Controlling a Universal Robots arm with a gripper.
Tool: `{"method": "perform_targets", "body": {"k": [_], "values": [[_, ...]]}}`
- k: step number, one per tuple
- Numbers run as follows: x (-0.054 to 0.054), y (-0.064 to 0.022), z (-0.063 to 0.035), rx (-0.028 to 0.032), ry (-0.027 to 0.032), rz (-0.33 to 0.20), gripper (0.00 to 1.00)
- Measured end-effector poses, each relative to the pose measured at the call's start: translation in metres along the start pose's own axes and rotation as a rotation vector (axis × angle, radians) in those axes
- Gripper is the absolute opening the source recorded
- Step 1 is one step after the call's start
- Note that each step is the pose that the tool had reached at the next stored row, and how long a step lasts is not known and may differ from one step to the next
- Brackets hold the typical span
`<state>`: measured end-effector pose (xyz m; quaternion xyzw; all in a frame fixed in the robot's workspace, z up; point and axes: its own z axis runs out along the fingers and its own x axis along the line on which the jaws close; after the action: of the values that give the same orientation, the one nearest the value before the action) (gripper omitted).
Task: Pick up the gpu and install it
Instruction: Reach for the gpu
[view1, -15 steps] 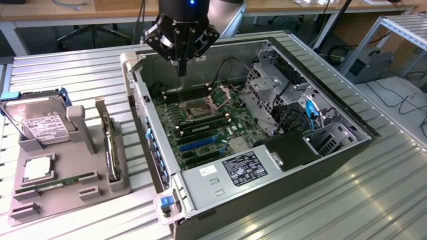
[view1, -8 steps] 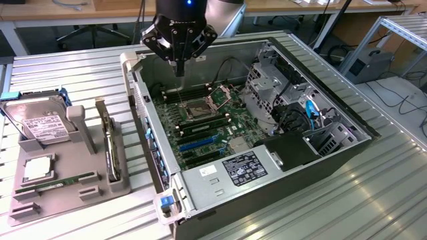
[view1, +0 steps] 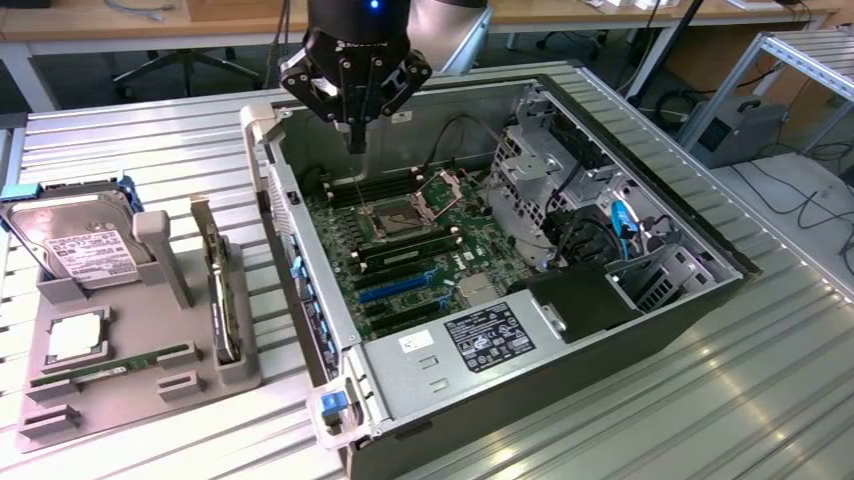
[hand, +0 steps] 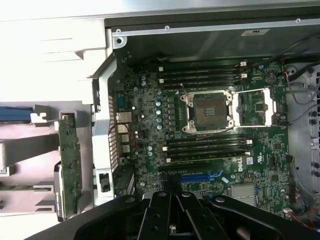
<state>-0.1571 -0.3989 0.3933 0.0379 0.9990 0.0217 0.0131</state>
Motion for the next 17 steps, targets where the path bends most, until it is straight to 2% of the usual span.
{"method": "perform_targets", "body": {"k": [17], "values": [[0.0061,-0.0005,-0.0002,0.0,0.0,0.0,0.11]]}}
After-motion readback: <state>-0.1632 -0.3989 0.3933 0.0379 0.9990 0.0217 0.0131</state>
